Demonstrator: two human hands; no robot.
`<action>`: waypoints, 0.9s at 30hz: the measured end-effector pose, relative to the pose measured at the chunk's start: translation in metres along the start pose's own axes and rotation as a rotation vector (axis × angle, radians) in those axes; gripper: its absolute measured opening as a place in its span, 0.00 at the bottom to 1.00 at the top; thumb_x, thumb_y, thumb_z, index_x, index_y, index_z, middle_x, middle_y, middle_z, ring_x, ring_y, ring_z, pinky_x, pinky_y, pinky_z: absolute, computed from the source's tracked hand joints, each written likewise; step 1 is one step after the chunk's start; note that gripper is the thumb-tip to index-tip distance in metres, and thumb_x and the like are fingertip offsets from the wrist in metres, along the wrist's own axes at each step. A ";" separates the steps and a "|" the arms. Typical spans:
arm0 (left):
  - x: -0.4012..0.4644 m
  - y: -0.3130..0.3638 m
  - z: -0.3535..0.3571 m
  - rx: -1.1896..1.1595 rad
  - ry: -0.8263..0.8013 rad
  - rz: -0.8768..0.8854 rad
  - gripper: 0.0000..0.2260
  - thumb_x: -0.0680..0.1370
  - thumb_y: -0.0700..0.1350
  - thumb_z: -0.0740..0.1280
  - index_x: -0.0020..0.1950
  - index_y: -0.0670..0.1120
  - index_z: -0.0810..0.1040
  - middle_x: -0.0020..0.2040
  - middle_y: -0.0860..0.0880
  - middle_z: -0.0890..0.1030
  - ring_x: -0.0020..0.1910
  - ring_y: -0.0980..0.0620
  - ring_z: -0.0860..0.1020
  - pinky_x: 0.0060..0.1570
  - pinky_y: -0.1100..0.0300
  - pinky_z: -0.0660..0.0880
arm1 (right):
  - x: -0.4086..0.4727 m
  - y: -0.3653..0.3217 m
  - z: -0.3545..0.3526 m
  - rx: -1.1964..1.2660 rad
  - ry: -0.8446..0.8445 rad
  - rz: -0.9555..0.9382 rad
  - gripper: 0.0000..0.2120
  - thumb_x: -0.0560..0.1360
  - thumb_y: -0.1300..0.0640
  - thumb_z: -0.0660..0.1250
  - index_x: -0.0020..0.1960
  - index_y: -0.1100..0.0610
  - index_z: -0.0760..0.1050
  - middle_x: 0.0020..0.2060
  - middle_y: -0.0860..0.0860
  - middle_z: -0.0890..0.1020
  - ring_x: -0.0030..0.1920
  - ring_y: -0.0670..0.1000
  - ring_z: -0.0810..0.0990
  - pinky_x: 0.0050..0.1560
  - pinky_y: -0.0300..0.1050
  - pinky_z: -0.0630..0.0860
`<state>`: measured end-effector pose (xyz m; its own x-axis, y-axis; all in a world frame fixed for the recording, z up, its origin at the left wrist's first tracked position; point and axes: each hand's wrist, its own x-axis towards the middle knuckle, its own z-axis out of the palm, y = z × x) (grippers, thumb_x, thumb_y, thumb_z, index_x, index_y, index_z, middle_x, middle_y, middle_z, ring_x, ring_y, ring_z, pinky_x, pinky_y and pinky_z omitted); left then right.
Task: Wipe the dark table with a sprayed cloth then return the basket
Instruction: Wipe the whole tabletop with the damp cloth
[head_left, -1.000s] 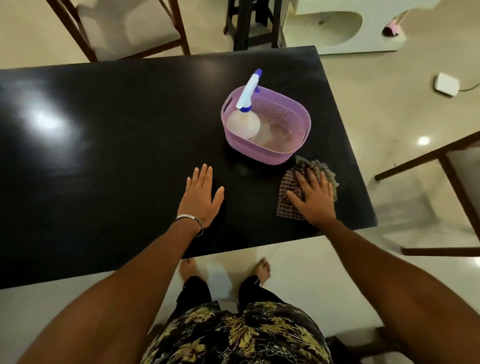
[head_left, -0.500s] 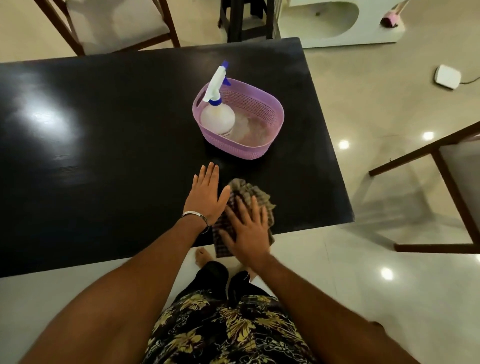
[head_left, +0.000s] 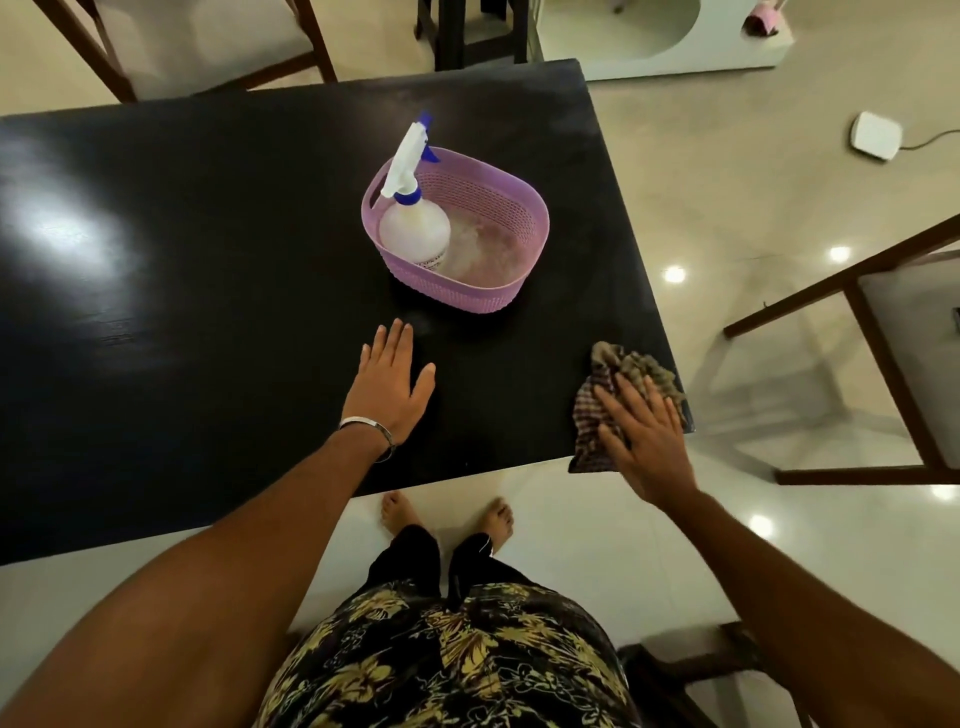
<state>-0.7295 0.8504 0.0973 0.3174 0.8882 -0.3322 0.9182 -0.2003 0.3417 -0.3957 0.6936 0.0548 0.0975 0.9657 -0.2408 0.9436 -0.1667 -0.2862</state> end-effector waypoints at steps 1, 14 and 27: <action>0.000 -0.002 -0.001 -0.005 0.000 -0.001 0.29 0.82 0.56 0.48 0.79 0.44 0.47 0.80 0.45 0.48 0.78 0.48 0.44 0.76 0.51 0.42 | 0.004 0.001 -0.003 0.018 0.028 0.047 0.27 0.82 0.38 0.47 0.79 0.42 0.56 0.80 0.47 0.55 0.80 0.53 0.48 0.79 0.59 0.47; -0.015 -0.054 -0.029 -0.076 0.034 -0.064 0.28 0.83 0.55 0.49 0.79 0.45 0.46 0.80 0.46 0.47 0.78 0.49 0.44 0.77 0.50 0.44 | 0.068 -0.106 0.010 0.058 0.071 0.522 0.28 0.83 0.42 0.52 0.81 0.45 0.52 0.81 0.52 0.51 0.79 0.63 0.45 0.76 0.68 0.44; -0.039 -0.138 -0.056 -0.139 0.081 -0.184 0.28 0.82 0.55 0.50 0.79 0.45 0.47 0.80 0.47 0.47 0.78 0.50 0.43 0.76 0.51 0.43 | 0.126 -0.291 0.034 -0.038 -0.217 0.020 0.31 0.82 0.40 0.52 0.81 0.45 0.46 0.81 0.52 0.46 0.79 0.64 0.39 0.76 0.66 0.40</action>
<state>-0.8818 0.8671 0.1126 0.1229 0.9357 -0.3306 0.9156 0.0215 0.4014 -0.6683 0.8566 0.0764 0.0502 0.8959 -0.4413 0.9536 -0.1743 -0.2453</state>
